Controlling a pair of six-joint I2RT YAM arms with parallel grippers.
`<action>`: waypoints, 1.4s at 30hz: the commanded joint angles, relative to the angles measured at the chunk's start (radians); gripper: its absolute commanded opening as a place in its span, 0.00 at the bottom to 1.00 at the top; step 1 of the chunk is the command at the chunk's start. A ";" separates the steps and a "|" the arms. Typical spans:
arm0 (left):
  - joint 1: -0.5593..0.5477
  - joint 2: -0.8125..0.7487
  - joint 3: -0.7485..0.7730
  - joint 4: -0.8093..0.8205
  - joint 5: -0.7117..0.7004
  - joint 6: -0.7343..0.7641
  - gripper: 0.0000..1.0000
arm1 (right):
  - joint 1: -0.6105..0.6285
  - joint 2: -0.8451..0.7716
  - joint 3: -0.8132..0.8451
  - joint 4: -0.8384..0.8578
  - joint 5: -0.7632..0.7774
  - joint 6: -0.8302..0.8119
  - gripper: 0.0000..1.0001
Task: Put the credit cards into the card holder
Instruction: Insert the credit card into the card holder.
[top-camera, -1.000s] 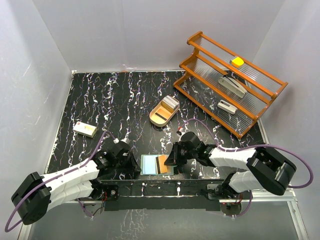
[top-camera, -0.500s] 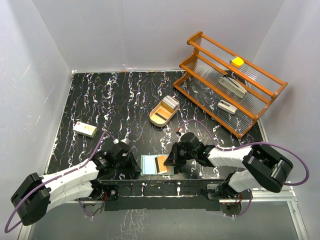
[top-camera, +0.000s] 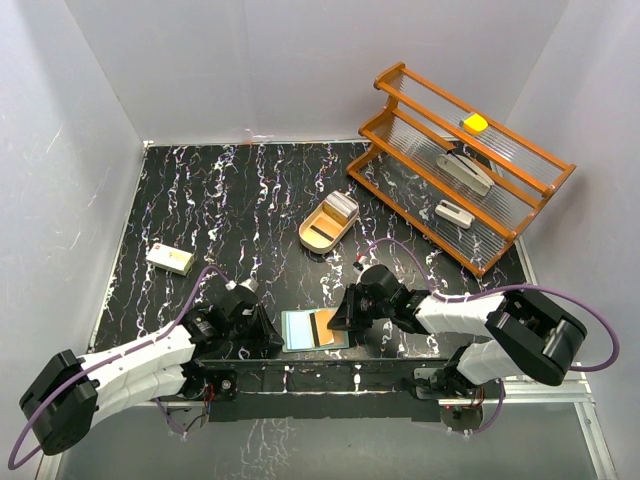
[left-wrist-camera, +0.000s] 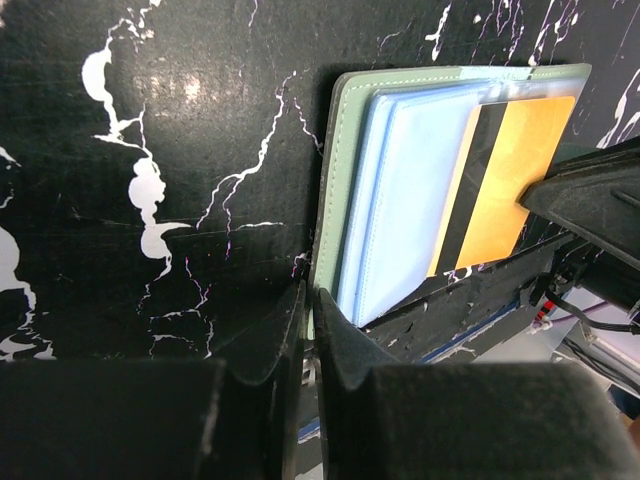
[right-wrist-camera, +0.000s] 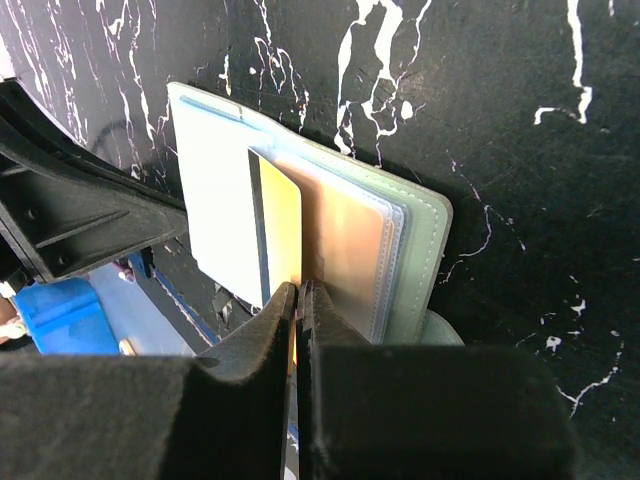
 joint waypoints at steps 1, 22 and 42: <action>-0.005 -0.014 -0.022 -0.006 0.027 -0.017 0.08 | -0.001 -0.019 0.009 0.038 0.036 0.009 0.00; -0.005 -0.004 -0.028 0.024 0.042 -0.024 0.09 | 0.013 0.023 0.026 0.060 0.027 0.043 0.00; -0.005 -0.005 -0.031 0.023 0.036 -0.017 0.08 | 0.075 0.032 0.117 -0.092 0.123 0.038 0.19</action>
